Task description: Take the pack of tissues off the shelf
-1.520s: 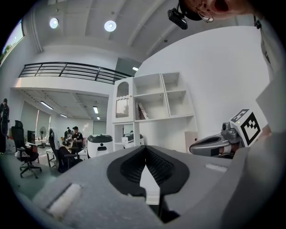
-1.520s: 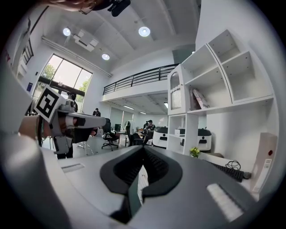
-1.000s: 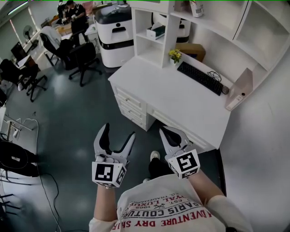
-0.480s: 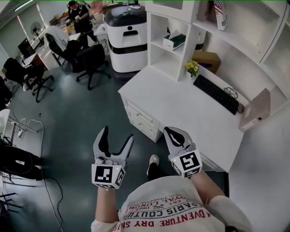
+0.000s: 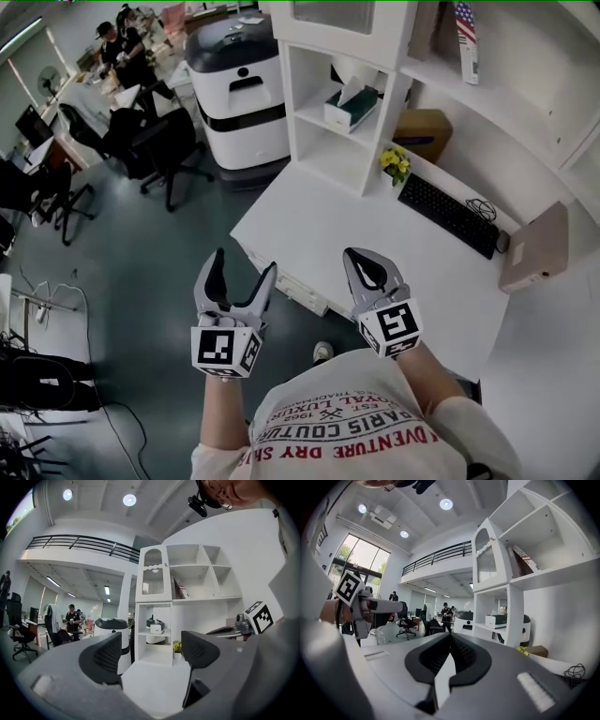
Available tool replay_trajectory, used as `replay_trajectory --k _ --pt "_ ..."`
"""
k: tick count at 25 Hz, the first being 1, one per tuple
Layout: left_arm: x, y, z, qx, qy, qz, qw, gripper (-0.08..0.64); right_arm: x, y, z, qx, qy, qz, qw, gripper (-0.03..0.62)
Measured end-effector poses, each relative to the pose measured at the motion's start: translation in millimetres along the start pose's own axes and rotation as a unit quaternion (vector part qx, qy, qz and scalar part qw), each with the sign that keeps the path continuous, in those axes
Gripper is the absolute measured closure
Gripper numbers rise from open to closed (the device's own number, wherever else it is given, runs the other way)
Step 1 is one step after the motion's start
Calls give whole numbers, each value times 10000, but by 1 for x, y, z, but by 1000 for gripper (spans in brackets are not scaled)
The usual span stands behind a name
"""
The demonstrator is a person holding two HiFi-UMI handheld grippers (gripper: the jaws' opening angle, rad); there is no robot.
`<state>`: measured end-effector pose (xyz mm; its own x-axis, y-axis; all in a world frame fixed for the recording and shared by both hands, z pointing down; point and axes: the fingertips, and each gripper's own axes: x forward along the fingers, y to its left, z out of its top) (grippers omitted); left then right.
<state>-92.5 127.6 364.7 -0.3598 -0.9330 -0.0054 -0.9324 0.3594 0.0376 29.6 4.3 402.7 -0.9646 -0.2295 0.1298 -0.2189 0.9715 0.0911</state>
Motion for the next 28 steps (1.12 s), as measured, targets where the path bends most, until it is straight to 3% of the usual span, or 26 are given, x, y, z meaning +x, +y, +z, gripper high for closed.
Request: replay_trajectory --k 13,20,28 --pt "165 -1 -8 21 277 -1139 9931 132 61 -86 8 88 76 -986 9951 591" --pt "256 -4 -11 68 358 -1978 9796 132 104 -131 11 172 135 -1719 9849 591" --pt "345 -10 -21 175 412 -2574 9653 103 137 -172 6 251 239 -2431 9694 591"
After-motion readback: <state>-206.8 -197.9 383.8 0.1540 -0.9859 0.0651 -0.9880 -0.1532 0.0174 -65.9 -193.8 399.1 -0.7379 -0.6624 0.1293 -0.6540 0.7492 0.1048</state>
